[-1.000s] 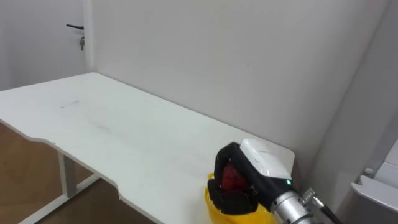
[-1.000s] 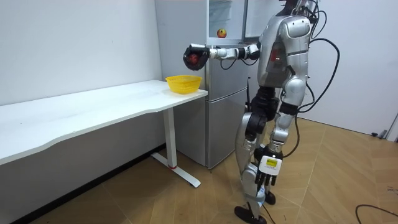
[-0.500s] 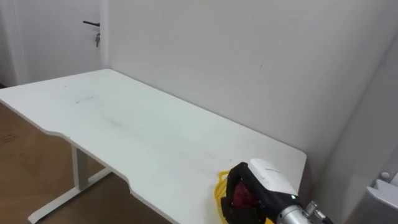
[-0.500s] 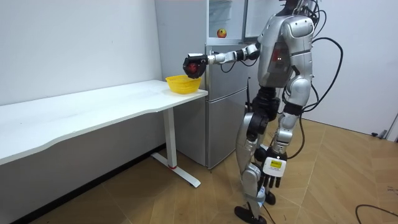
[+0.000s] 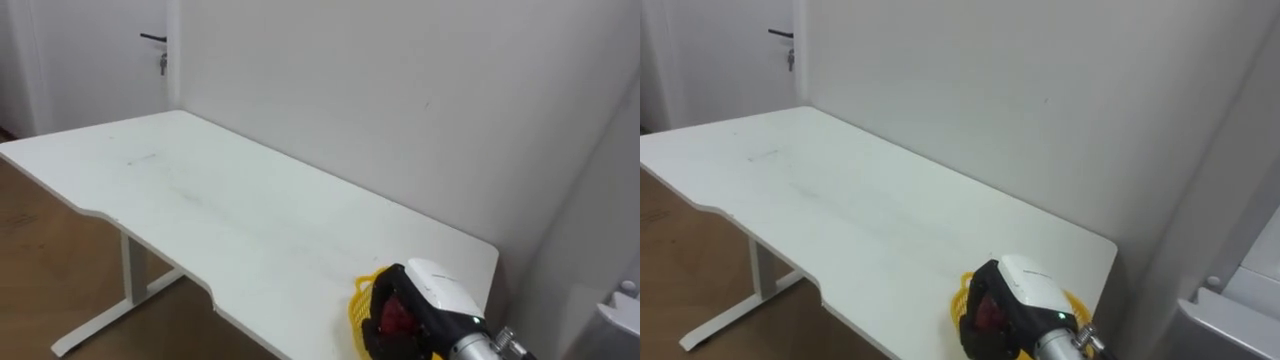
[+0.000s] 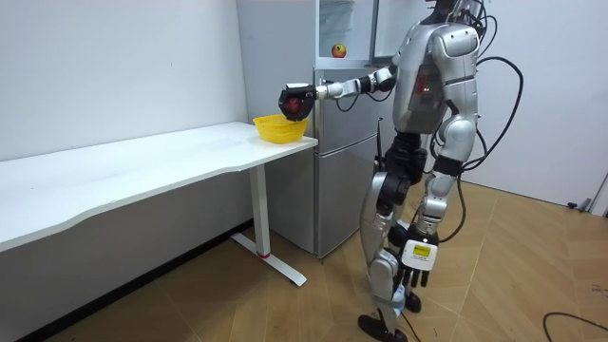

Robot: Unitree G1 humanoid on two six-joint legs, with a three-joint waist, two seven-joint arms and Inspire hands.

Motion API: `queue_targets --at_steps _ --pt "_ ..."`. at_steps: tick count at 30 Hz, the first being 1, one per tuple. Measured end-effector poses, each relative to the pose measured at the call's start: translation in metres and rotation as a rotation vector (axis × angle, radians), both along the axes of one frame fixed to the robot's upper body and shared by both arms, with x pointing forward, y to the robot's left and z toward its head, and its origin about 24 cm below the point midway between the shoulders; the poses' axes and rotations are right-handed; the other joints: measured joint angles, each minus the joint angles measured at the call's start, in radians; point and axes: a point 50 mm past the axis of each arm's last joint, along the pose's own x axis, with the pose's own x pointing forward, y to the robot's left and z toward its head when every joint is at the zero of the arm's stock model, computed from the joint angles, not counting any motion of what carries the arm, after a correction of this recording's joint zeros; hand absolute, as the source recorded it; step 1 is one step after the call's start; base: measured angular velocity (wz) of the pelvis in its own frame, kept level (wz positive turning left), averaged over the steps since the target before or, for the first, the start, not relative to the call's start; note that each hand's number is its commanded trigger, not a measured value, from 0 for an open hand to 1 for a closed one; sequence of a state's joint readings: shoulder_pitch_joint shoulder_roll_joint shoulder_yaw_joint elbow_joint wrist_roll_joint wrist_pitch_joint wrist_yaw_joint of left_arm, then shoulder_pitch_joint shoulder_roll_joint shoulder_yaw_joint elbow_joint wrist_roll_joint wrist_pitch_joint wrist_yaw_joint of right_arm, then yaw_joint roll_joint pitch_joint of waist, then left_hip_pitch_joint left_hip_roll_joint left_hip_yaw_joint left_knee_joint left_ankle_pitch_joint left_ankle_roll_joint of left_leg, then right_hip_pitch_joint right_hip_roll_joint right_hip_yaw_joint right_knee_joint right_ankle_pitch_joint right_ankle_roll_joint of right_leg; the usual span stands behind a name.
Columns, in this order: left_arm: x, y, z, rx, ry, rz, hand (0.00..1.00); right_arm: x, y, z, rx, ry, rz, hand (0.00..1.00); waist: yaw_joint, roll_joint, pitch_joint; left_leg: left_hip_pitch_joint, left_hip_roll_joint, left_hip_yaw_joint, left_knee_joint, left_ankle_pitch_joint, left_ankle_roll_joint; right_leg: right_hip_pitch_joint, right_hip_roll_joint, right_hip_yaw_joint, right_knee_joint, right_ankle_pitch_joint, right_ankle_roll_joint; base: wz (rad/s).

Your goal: Retrieve from the upper fridge

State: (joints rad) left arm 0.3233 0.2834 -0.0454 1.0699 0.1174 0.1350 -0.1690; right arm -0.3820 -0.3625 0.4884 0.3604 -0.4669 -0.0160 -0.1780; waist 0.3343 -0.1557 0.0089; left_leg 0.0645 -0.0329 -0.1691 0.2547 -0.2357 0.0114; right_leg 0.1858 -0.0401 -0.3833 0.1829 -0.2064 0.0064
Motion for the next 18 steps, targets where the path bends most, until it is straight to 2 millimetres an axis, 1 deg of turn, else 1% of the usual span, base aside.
queue_targets --at_steps 6,12,18 --pt "-0.006 -0.003 0.000 -0.006 0.011 0.002 0.00 0.001 -0.003 0.001 0.052 -0.008 -0.044 1.00 -0.001 0.004 -0.0020 0.000 -0.001 0.000 0.001 0.000 0.000 0.001 0.000 -0.001 -0.001 0.000 0.000 0.00" --pt "-0.012 -0.004 0.001 -0.024 0.026 0.006 0.00 0.004 -0.011 0.007 0.118 -0.052 -0.112 1.00 -0.001 0.006 -0.0024 0.000 -0.003 0.000 0.003 0.000 0.000 0.008 0.000 -0.001 -0.012 0.000 0.000 0.00" --pt "-0.015 -0.004 0.002 -0.021 0.037 0.009 0.00 0.004 -0.015 0.008 0.141 -0.060 -0.142 1.00 -0.002 0.007 -0.0017 -0.003 -0.005 0.000 0.002 0.000 0.000 0.005 -0.002 -0.002 -0.012 0.000 0.000 0.00"
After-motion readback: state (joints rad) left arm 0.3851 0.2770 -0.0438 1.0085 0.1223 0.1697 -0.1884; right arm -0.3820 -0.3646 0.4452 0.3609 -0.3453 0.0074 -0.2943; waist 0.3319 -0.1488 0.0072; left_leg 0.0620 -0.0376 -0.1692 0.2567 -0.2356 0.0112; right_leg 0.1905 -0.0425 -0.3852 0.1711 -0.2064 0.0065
